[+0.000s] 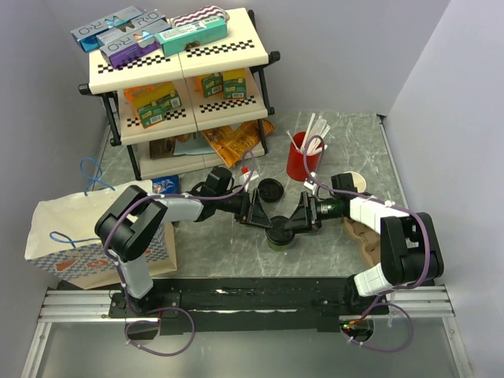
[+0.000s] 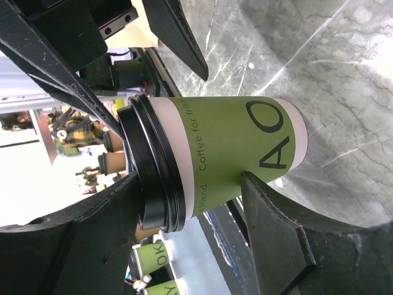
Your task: Pack the takeout coffee
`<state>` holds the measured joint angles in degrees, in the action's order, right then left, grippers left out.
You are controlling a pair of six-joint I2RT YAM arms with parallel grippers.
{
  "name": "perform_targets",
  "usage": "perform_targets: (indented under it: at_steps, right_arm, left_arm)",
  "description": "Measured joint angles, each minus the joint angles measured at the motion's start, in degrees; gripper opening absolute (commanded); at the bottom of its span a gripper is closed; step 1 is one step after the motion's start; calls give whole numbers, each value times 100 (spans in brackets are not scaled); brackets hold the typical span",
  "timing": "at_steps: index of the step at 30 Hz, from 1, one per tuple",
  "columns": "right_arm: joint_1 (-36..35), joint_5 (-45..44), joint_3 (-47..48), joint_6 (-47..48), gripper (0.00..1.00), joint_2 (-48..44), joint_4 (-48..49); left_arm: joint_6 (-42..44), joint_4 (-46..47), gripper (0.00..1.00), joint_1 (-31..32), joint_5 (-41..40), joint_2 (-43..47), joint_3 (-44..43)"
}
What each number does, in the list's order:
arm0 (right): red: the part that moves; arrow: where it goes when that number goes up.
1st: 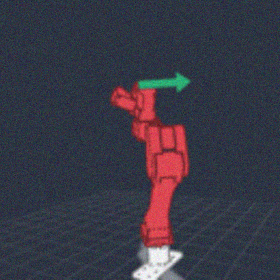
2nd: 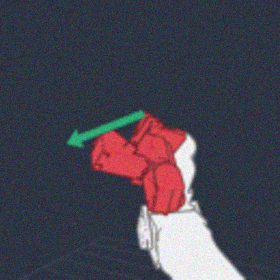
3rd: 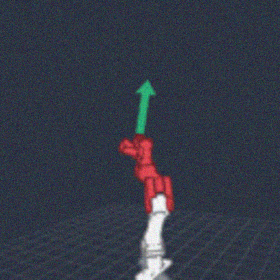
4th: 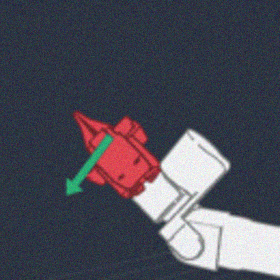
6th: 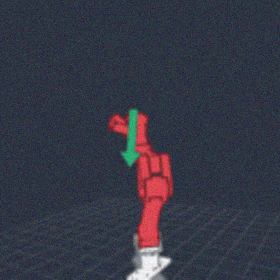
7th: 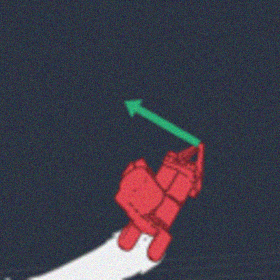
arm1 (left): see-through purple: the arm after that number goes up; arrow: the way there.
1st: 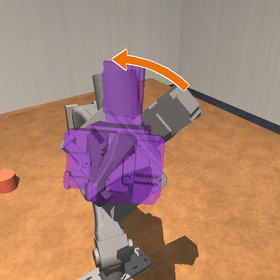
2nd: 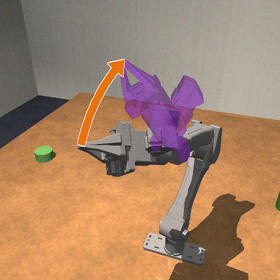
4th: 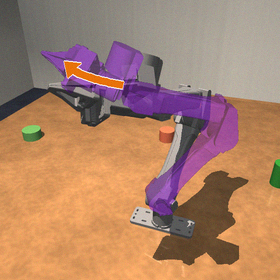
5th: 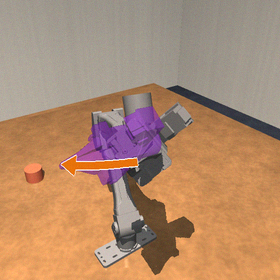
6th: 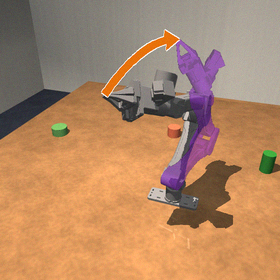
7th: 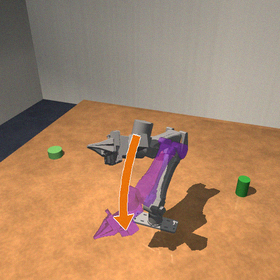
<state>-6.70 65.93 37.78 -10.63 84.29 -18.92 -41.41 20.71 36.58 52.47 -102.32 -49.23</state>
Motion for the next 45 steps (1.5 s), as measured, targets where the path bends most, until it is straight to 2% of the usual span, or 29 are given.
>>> perform_targets:
  at_steps: [8,13,20,30,45]
  right_arm:
    - [0,-55,0,-116,68,13,7]
    - [0,-85,9,-208,69,28,-4]
    - [-2,-142,9,-72,77,-103,-13]
    - [-120,-619,-72,197,78,-638,7]
    - [-192,-640,-72,258,78,-640,7]
  left_arm:
    - [-264,-4,70,-37,52,-70,-26]
    - [-323,9,82,-72,15,-70,2]
    - [31,229,87,-48,-151,111,109]
    - [-299,1147,87,-48,-111,37,138]
    - [-234,822,84,2,-129,-542,-492]
